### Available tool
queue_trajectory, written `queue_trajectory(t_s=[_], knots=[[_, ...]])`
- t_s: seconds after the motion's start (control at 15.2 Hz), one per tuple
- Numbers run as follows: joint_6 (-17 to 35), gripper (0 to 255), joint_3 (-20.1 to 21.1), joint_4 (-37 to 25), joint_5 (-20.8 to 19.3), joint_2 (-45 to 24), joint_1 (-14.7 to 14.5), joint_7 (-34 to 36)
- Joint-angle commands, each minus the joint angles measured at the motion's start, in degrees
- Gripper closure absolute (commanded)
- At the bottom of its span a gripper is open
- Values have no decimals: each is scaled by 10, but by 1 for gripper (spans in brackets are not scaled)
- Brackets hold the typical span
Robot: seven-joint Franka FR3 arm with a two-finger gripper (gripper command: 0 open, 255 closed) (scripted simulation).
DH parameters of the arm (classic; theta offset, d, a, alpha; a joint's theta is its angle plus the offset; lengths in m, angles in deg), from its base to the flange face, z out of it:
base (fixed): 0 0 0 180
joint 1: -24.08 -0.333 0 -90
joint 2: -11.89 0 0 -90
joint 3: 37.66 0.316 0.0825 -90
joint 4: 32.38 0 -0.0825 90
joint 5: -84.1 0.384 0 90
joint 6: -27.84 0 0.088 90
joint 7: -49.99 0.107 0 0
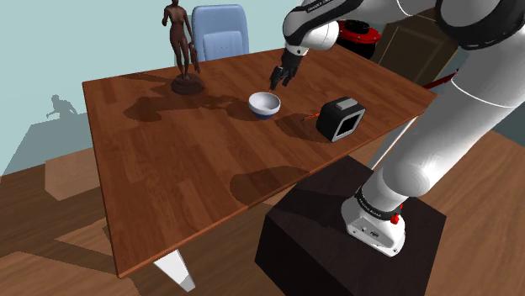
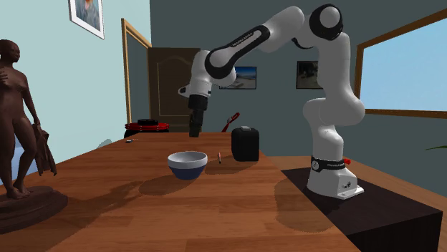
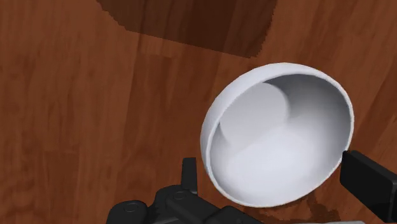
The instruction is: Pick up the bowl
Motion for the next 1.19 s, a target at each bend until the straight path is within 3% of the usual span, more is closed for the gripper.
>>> queue_trajectory(t_s=[0.0, 0.13, 0.79, 0.86, 1.12], knots=[[11, 0, -4, -22, 22, -43, 3, -25], [20, 0, -4, -49, 45, -88, 10, -49], [67, 0, 5, -37, 78, -129, 15, -80], [67, 255, 5, -37, 78, -130, 15, -80], [68, 255, 5, -37, 78, -129, 15, -81]])
